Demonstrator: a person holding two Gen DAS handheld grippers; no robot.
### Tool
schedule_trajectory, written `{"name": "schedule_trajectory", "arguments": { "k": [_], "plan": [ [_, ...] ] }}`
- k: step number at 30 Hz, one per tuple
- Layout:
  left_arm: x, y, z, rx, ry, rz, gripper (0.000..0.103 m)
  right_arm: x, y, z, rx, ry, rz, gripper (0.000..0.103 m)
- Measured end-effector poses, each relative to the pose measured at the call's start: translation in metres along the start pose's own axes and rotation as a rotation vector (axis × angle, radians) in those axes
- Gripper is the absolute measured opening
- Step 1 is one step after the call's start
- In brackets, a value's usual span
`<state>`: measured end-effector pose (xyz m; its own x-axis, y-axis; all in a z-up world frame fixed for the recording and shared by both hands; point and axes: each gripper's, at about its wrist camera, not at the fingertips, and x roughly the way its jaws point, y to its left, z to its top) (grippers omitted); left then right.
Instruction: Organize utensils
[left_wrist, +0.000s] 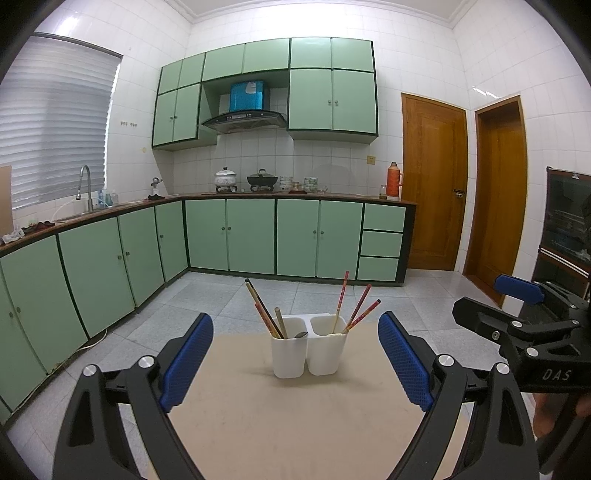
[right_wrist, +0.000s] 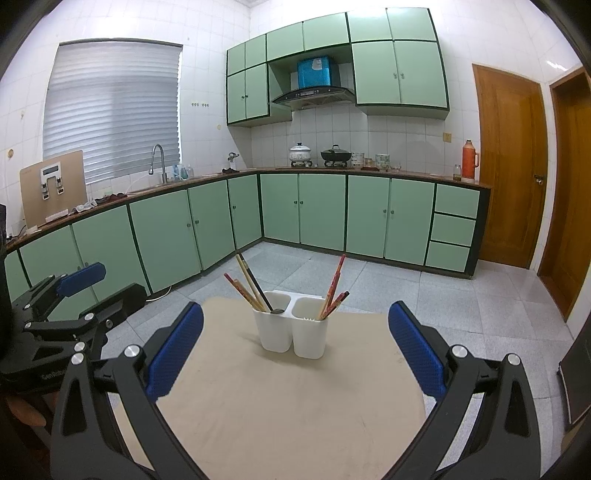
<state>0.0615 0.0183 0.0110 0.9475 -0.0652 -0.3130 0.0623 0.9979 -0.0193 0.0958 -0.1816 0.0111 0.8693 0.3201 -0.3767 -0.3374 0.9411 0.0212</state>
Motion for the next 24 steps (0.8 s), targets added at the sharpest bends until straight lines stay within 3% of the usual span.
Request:
{"name": "schedule_trajectory", "arguments": {
  "k": [24],
  "plan": [
    [-0.0016,0.0048,0.0003,-0.023,0.011,-0.009,0.089,-0.0006,-0.0034,-0.0038,0.0,0.006,-0.005,0.097]
  ]
}}
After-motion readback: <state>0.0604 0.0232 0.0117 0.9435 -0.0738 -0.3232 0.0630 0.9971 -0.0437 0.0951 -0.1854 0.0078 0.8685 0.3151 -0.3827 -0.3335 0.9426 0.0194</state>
